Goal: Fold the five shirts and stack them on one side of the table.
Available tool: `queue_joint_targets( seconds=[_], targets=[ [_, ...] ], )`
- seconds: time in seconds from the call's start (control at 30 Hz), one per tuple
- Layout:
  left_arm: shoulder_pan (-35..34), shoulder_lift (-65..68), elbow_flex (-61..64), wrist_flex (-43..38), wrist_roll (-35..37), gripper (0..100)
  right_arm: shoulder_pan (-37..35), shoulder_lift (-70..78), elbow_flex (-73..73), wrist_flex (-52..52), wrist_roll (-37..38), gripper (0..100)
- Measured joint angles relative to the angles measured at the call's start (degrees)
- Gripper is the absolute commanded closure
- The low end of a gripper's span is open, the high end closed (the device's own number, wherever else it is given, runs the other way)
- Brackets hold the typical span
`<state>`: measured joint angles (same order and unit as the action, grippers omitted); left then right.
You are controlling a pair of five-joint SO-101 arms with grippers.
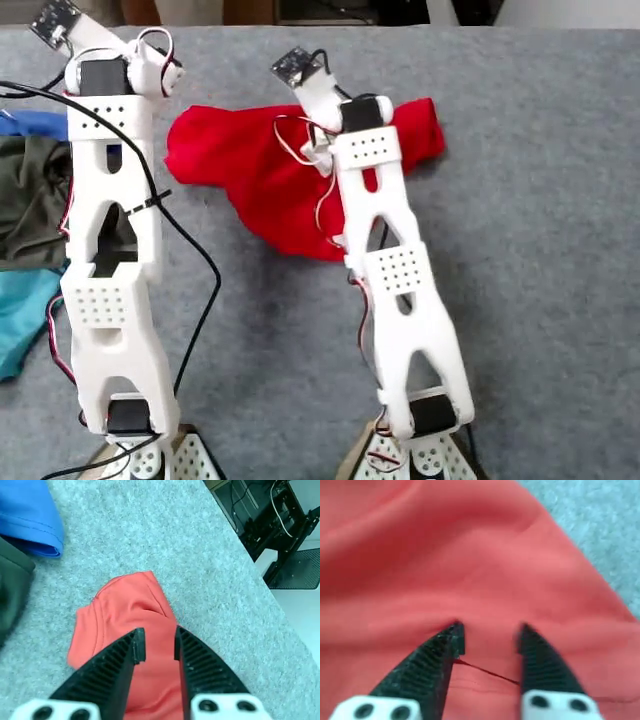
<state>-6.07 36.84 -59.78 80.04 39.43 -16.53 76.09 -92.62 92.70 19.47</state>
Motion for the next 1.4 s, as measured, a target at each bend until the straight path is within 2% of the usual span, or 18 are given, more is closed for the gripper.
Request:
queue_joint_targets(
  seconds=[0.1, 0.23, 0.4, 0.47, 0.57, 0.7, 0.8, 0.9, 0.97, 1.2, 1.4],
  targets=[
    [0.00, 0.00, 0.53, 0.00, -0.44, 89, 1.85, -0.09, -0.35, -0.70, -0.44, 98.8],
    [0.00, 0.00, 2.20, -0.53, -0.62, 89, 7.47, -1.76, -0.70, -2.20, -6.42, 99.1],
    [0.00, 6.24, 7.91, -8.26, -0.70, 89, 15.56, -3.60, -0.70, -4.31, -9.67, 98.6],
    [-0.18, 10.55, 9.85, -9.85, -0.70, 89, 16.18, -3.69, -0.70, -4.04, -9.67, 94.6],
    [-0.97, 13.63, 10.11, -10.37, -0.79, 89, 12.84, -4.22, -0.70, -0.88, -6.33, 81.0],
    [-1.67, 13.98, 9.32, -9.85, -0.79, 89, 2.81, -4.13, -0.70, 3.43, -1.14, 62.2],
    [-2.64, 14.42, 9.32, -9.93, -0.79, 89, -3.69, -4.13, -0.70, 4.84, 0.18, 57.0],
    [-4.04, 14.33, 10.02, -12.31, -0.79, 89, -7.47, -3.25, -0.70, 5.36, 1.76, 58.8],
    [-4.75, 14.42, 10.73, -13.27, -0.79, 89, -8.35, -1.93, -0.70, 5.36, 3.34, 64.1],
    [-4.84, 14.42, 10.73, -13.80, -0.88, 89, -8.26, 4.75, -0.70, 3.96, 6.15, 98.1],
    [-4.84, 14.42, 10.73, -13.80, -0.88, 89, -4.31, 4.75, -0.70, 0.00, 6.15, 99.2]
  ],
)
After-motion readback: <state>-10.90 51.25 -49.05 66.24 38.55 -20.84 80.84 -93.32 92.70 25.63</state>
